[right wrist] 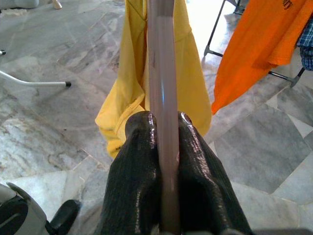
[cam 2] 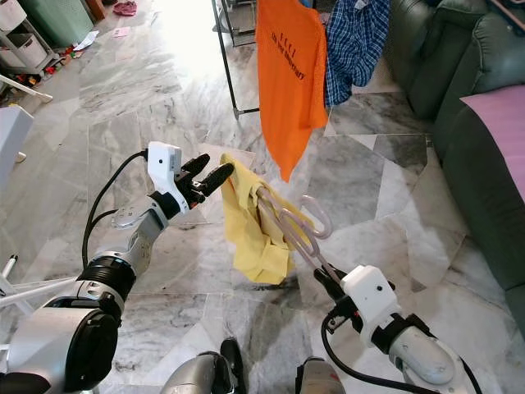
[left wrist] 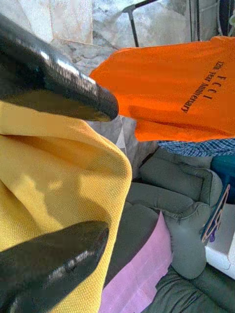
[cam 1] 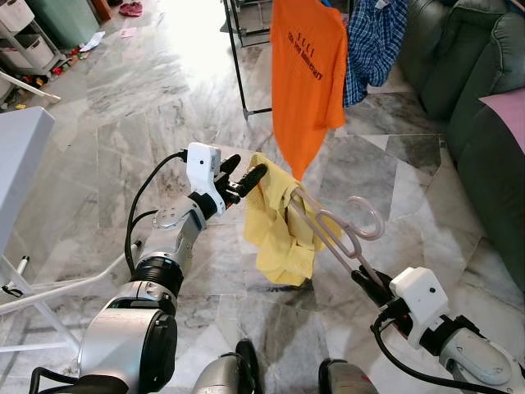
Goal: Hang hanger
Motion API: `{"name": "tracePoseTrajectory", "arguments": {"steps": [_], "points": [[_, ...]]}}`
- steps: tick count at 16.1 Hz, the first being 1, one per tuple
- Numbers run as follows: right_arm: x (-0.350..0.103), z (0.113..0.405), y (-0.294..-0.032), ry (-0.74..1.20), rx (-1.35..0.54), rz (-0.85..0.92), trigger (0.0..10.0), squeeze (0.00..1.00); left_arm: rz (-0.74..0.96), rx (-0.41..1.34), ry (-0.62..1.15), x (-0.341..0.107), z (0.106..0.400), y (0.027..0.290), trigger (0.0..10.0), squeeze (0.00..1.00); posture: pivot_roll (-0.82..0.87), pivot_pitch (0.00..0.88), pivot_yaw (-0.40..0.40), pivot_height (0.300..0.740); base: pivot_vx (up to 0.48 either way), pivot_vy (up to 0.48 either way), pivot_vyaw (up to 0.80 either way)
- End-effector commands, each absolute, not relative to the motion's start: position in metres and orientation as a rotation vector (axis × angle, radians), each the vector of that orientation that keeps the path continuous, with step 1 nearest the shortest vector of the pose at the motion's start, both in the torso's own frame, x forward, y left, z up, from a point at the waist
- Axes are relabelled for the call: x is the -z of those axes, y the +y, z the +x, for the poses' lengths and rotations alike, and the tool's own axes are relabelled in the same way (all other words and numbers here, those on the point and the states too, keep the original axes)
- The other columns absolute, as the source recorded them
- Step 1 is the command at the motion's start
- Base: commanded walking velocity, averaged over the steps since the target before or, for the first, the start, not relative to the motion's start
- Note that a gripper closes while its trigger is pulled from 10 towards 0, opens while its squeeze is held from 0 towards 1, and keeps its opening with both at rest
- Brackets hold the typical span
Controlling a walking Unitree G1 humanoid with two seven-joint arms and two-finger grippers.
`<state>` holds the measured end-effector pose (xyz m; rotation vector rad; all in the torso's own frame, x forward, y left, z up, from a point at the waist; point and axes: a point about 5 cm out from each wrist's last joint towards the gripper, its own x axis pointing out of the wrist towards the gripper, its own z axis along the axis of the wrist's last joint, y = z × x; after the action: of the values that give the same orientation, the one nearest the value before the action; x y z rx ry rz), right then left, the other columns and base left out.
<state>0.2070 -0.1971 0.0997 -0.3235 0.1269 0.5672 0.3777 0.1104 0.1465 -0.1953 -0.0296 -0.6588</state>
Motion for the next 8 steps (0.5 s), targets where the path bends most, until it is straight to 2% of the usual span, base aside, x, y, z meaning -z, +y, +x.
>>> {"name": "tracePoseTrajectory", "arguments": {"steps": [1, 2, 8], "points": [[-0.104, 0.210, -0.189, 0.080, -0.603, -0.318, 10.0, 0.00, 0.003, 0.736, -0.111, -0.159, 0.377, 0.120, 10.0, 1.00, -0.26, 0.198, 0.161, 0.740, 0.000, 0.000, 0.00], [-0.103, 0.212, -0.187, 0.083, -0.624, -0.319, 10.0, 0.00, 0.219, 0.852, -0.189, -0.172, 0.373, 0.124, 10.0, 1.00, -0.26, 0.199, 0.162, 0.740, 0.000, 0.000, 0.00], [-0.100, 0.215, -0.184, 0.095, -0.648, -0.317, 10.0, 0.00, 0.344, 0.928, -0.225, -0.163, 0.364, 0.119, 10.0, 1.00, -0.26, 0.202, 0.149, 0.740, 0.000, 0.000, 0.00]]}}
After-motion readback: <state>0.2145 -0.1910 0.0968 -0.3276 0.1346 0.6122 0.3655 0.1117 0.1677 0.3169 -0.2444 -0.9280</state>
